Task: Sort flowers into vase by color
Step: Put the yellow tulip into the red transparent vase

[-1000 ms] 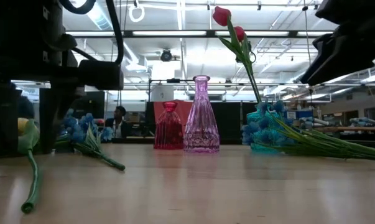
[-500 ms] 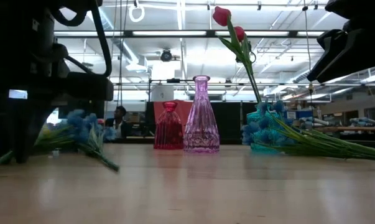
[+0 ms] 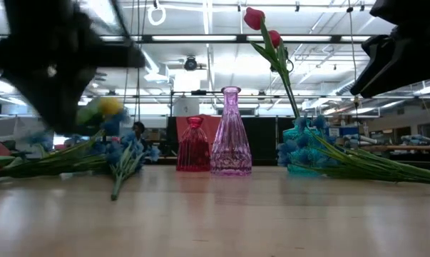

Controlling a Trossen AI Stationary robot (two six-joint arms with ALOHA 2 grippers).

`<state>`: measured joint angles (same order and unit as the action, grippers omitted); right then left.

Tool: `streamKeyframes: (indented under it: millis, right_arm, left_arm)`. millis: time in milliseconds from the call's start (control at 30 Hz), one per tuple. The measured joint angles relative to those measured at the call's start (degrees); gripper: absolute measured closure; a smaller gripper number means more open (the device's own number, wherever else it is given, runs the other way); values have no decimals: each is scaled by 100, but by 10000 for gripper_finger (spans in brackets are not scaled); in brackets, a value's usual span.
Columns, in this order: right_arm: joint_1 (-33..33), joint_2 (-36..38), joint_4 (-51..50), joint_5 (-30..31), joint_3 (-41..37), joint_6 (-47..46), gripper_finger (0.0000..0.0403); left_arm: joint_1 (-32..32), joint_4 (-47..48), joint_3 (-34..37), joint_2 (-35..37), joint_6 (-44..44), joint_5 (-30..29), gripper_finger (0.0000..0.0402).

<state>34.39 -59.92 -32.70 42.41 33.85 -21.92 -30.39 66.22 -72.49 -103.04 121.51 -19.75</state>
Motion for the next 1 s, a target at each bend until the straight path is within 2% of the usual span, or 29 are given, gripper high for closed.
streamKeyframes:
  millis: [100,167,367,467,567,800,1000]
  right_arm:
    - [-119,4,-19,-4,2,82,230]
    - [-191,11,-49,-4,2,90,230]
    - [-381,88,-130,-6,2,-2,230]
    - [-446,312,-139,-2,2,-120,230]
    - [-480,713,-137,70,2,-232,230]
    - [-485,1714,107,684,2,-221,230]
    - [-499,2066,865,756,7,314,230]
  left_arm:
    - [4,664,-318,273,-462,-470,363]
    - [2,1156,-574,384,-600,-994,364]
    - [79,2272,-1282,527,-980,-3389,365]
    - [278,2393,-1547,527,-1506,-4156,364]
    - [570,2353,-1696,527,-2242,-4602,364]
    - [1423,2119,-1698,524,-3537,-5705,364]
    - [2053,1415,-1698,524,-5007,-6061,364]
